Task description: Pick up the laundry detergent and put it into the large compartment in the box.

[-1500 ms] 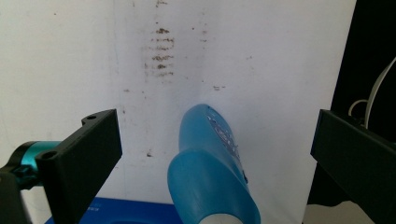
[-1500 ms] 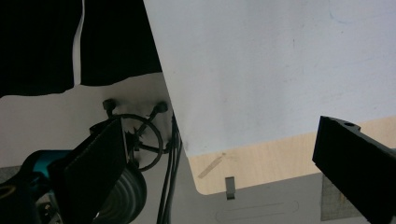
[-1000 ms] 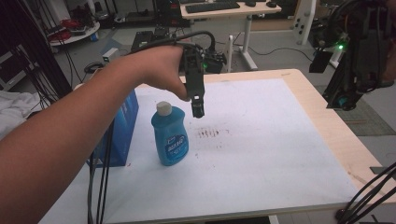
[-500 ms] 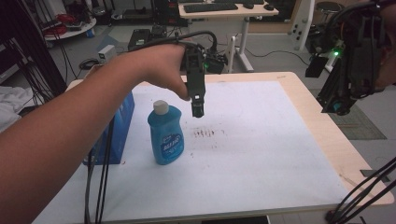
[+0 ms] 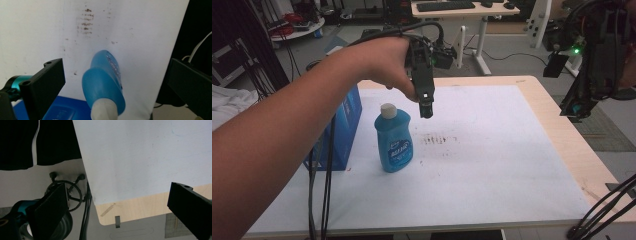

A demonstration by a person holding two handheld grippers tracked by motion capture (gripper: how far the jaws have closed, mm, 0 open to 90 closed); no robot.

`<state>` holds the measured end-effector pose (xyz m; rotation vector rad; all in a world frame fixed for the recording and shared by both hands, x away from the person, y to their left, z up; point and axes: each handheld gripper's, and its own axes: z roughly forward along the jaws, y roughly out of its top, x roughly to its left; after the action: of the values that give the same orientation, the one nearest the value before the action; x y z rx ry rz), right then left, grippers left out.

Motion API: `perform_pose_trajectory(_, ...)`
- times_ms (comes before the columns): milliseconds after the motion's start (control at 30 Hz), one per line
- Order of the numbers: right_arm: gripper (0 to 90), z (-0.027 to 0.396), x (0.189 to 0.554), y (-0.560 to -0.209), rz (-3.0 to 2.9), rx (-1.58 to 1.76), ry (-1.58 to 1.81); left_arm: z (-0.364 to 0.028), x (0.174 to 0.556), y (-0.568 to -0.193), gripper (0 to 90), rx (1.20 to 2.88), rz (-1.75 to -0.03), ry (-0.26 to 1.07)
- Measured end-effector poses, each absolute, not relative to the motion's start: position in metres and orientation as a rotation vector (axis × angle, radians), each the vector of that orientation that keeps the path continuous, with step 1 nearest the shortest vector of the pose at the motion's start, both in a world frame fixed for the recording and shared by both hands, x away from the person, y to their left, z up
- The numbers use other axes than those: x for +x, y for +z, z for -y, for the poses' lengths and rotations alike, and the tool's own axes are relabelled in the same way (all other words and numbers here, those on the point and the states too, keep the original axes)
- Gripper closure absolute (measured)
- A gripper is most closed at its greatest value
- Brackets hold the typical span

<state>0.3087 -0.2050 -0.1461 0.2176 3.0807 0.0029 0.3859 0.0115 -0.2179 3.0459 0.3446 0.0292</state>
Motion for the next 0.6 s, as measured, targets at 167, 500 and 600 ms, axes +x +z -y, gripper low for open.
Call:
perform_pose_trajectory(167,2.2,0.204,0.310,-0.147,-3.079,0.197,0.011,-0.022,0.384,-0.213,1.8,3.037,-0.469,0.018)
perform_pose_trajectory(500,2.2,0.198,0.315,-0.151,-3.112,0.139,-0.031,-0.043,0.375,-0.214,1.8,2.992,-0.688,0.008)
perform_pose_trajectory(600,2.2,0.194,0.314,-0.150,-3.113,0.111,-0.032,-0.050,0.374,-0.217,1.8,2.958,-0.777,0.014)
